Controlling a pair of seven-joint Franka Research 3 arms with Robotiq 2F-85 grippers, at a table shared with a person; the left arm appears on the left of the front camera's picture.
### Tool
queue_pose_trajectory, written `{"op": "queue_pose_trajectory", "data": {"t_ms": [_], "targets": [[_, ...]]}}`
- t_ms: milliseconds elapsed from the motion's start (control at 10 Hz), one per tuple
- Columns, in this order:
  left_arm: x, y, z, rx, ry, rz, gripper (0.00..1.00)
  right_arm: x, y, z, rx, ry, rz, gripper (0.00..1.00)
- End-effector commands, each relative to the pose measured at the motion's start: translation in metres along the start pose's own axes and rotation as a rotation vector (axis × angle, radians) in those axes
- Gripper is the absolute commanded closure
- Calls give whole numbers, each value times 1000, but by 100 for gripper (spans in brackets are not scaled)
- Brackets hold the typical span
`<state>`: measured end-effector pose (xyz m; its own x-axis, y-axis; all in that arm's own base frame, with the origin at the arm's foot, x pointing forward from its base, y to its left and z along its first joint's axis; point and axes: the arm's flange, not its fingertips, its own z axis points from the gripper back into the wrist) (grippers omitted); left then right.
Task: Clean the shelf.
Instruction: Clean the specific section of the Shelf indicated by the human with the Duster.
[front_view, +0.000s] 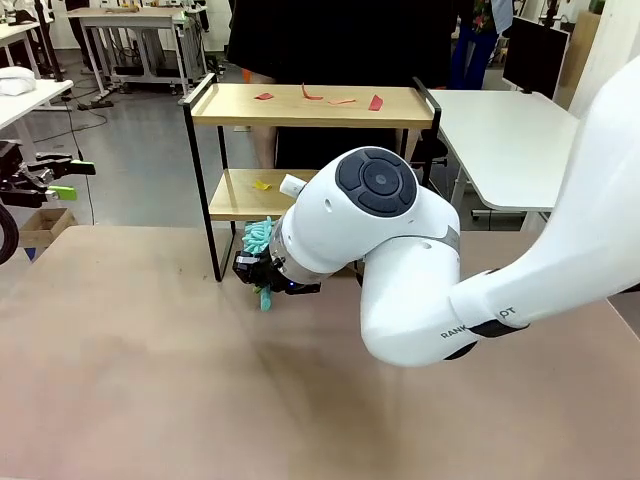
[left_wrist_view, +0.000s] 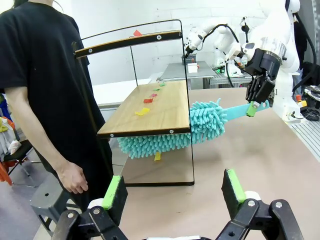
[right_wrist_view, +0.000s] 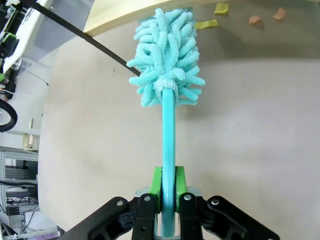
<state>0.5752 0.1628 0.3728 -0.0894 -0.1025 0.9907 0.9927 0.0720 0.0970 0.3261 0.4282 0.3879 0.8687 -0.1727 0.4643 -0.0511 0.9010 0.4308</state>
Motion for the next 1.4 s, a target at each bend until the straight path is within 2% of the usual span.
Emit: {"op": "queue_pose_trajectory", "data": {"t_ms": [0, 900, 1000, 1100, 1300], "targets": [[2, -2, 0, -9, 7, -10, 0, -14, 28, -92, 16, -44, -14, 86], [2, -2, 0, -9, 7, -10, 0, -26, 40, -118, -33, -67, -39, 86], [2, -2, 0, -9, 7, -10, 0, -26, 42, -113, -47, -51, -88, 86], [2, -2, 0, -9, 7, -10, 0, -22, 38, -117, -34, -38, -3, 86], [2, -2, 0, -9, 7, -10, 0, -22, 38, -117, -34, -38, -3, 86]]}}
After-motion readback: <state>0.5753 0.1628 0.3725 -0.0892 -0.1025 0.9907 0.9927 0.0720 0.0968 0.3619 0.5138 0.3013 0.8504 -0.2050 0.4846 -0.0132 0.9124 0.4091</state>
